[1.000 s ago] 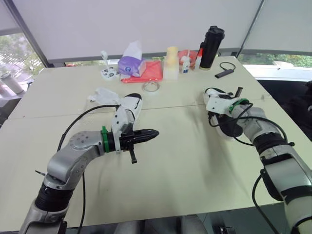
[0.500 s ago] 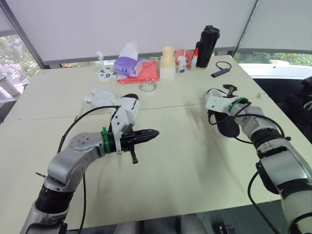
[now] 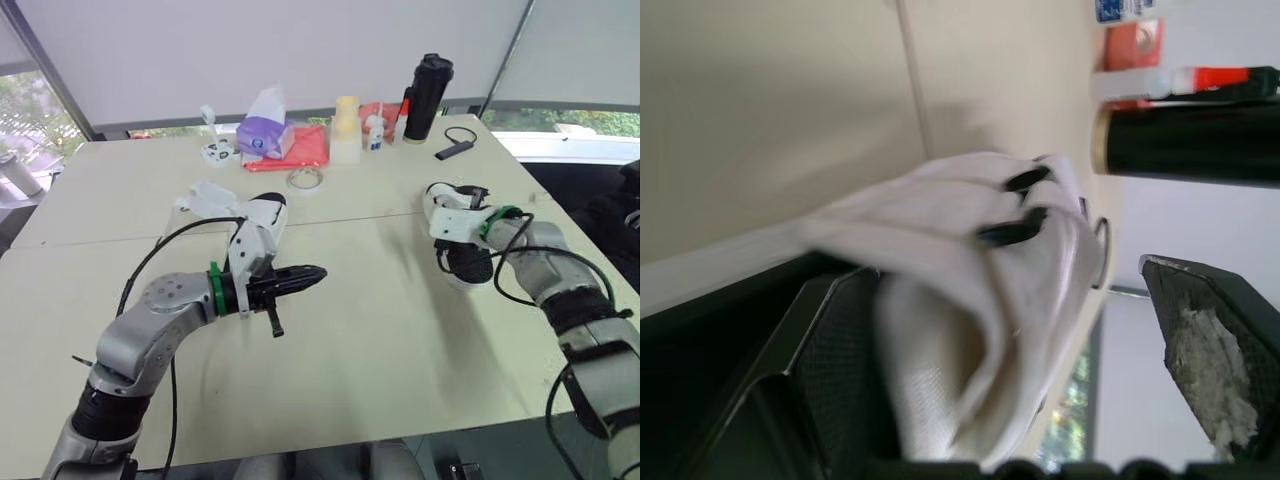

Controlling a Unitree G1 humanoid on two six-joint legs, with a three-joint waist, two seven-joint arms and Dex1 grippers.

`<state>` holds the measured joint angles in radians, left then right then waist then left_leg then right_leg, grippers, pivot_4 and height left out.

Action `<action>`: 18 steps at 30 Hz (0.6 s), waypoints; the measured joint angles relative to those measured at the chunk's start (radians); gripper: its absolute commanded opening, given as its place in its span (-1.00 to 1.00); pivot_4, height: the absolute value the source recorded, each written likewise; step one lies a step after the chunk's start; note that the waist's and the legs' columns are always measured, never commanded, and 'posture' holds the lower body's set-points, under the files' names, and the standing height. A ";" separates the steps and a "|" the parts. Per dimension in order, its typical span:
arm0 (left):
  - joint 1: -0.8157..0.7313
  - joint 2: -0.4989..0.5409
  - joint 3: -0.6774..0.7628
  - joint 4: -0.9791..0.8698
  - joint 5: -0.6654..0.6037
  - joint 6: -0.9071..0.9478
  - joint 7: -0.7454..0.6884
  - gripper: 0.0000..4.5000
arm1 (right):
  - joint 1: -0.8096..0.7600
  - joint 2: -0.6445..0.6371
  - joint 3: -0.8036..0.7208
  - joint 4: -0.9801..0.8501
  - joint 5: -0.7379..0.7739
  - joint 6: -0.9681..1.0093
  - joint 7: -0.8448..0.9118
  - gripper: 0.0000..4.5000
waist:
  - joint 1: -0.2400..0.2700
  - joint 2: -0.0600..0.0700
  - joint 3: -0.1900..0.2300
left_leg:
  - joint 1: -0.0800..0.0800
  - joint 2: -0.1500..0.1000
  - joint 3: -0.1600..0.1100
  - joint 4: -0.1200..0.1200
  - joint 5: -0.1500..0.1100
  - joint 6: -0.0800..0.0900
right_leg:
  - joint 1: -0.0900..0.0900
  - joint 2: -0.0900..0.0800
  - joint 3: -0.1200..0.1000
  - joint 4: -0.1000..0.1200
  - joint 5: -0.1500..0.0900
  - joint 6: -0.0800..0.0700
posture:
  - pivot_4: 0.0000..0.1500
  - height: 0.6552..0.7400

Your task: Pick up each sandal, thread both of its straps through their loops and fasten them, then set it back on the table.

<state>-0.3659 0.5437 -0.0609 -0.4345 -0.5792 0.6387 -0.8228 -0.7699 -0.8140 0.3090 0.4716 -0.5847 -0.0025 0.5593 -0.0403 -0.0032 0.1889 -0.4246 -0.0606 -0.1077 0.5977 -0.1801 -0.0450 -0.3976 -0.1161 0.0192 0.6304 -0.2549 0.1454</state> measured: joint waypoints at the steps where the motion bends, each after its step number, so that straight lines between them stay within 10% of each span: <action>1: 0.000 0.000 0.000 -0.001 0.000 0.000 0.000 -1.00 | 0.027 -0.010 -0.017 -0.065 0.017 0.033 0.041 0.99 | 0.000 0.000 0.000 | 0.000 0.000 0.000 0.000 0.000 0.000 | 0.000 0.000 0.000 0.000 0.000 0.000 | 1.00 1.00; 10: 0.004 0.011 0.004 0.000 0.003 -0.005 0.003 -1.00 | 0.135 -0.061 -0.201 -0.556 0.299 0.418 0.409 0.99 | 0.002 0.000 0.000 | 0.000 0.001 0.000 0.000 0.000 0.000 | 0.000 0.000 0.000 0.000 0.000 0.000 | 1.00 1.00; 18: -0.002 0.030 0.007 0.033 0.107 -0.096 0.050 -1.00 | 0.120 0.179 -0.406 -0.896 0.867 1.042 0.549 0.99 | 0.022 -0.002 0.000 | -0.001 0.002 -0.001 0.001 0.000 0.000 | 0.000 0.001 -0.001 -0.001 0.000 0.000 | 1.00 1.00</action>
<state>-0.3683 0.5740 -0.0537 -0.4018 -0.4722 0.5428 -0.7731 -0.6501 -0.6348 -0.0973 -0.4244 0.2823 1.0392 1.1078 -0.0188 -0.0049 0.1891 -0.4254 -0.0585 -0.1088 0.5984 -0.1803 -0.0448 -0.3974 -0.1155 0.0178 0.6297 -0.2550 0.1451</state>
